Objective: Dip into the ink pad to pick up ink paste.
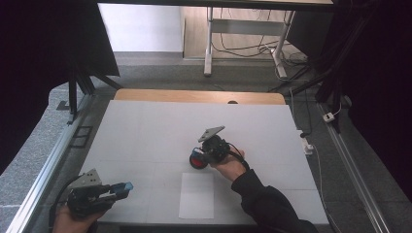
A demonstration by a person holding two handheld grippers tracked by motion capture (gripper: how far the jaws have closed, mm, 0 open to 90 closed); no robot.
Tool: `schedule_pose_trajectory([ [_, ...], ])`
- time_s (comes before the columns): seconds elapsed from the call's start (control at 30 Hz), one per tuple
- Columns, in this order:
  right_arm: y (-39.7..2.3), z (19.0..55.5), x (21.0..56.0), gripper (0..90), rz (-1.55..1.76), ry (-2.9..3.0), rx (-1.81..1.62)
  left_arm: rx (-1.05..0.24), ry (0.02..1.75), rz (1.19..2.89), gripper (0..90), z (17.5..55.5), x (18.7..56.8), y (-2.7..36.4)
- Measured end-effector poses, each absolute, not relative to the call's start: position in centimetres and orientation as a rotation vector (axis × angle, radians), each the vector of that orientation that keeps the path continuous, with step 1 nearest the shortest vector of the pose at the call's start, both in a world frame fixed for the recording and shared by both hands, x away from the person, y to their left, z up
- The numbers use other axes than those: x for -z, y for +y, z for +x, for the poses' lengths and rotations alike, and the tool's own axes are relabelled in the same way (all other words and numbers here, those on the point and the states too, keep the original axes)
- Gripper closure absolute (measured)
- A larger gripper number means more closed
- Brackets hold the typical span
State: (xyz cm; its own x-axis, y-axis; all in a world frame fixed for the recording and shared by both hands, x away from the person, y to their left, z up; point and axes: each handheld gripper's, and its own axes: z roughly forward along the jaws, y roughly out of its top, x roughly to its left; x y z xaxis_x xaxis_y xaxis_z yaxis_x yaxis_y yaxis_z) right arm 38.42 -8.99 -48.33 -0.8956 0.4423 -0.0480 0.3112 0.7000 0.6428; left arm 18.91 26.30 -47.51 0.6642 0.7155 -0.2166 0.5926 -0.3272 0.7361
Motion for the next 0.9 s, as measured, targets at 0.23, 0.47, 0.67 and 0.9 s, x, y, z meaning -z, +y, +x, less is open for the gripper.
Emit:
schedule_pose_trajectory([
  [0.23,-8.4,37.9,48.3,71.3,0.560,2.689,-0.916,-0.192,1.010,2.042,68.1,18.9,47.5,26.2],
  [0.47,-8.4,38.0,48.3,71.4,0.585,2.693,-0.918,-0.192,1.010,2.043,68.1,18.9,47.5,26.2],
  [0.67,-8.9,38.6,48.4,71.4,0.665,2.716,-0.972,-0.190,1.013,2.043,68.1,18.9,47.5,26.2],
  [0.9,-9.5,39.2,48.6,71.4,0.737,2.728,-1.038,-0.189,1.015,2.041,68.1,18.9,47.5,26.3],
])
